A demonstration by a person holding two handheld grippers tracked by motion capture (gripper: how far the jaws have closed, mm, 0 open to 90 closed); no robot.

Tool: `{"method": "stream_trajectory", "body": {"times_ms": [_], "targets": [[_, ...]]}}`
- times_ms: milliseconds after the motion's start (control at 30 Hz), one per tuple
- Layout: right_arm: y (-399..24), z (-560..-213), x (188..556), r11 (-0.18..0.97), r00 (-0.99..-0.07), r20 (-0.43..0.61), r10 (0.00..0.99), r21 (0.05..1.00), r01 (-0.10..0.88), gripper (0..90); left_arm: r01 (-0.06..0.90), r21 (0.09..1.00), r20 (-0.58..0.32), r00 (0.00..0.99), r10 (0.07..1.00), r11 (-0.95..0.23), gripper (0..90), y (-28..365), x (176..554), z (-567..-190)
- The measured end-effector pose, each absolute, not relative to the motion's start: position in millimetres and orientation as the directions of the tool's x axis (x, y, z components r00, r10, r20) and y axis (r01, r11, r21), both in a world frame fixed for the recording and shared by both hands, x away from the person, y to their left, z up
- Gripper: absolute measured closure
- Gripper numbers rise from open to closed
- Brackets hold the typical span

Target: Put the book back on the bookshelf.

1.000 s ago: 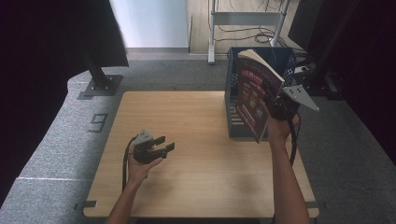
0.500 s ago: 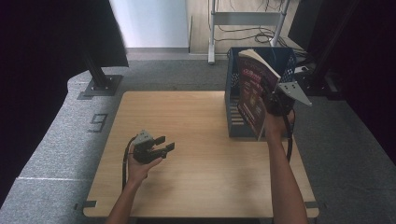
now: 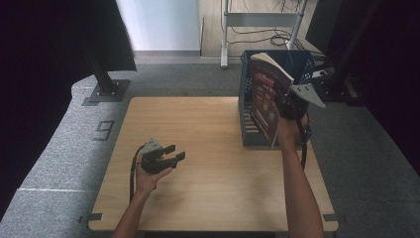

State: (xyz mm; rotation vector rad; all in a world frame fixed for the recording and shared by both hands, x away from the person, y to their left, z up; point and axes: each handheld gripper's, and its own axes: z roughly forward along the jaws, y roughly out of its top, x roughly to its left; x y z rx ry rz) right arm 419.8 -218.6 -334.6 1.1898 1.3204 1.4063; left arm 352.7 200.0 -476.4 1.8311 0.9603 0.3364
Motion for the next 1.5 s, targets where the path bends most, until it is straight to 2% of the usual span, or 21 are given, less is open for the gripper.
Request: {"method": "stream_trajectory", "body": {"times_ms": [1500], "targets": [[-209,-350,472,-0.113,-0.124,0.116,0.985,0.993,0.032,81.6,0.444,0.882,-0.2,0.656,0.728,-0.157,42.7,207,346,-469]]}}
